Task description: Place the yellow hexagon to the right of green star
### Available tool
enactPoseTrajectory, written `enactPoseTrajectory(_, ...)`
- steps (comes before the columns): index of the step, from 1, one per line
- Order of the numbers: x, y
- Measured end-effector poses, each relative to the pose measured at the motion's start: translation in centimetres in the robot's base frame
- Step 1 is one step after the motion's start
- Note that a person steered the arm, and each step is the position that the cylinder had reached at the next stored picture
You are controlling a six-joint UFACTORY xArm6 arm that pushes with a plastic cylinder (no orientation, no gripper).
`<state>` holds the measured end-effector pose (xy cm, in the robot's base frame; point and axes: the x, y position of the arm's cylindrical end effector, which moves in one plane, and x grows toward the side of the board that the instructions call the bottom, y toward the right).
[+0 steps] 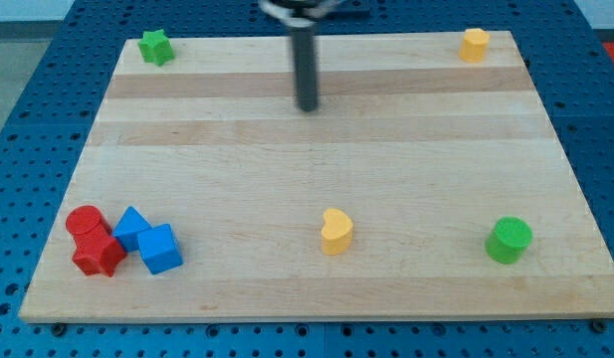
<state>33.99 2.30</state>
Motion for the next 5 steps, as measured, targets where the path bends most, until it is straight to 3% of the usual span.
enactPoseTrajectory(2, -1.7, 20.8)
enactPoseTrajectory(3, -7.4, 25.1)
enactPoseTrajectory(4, -10.3, 24.9)
enactPoseTrajectory(5, -10.3, 17.8)
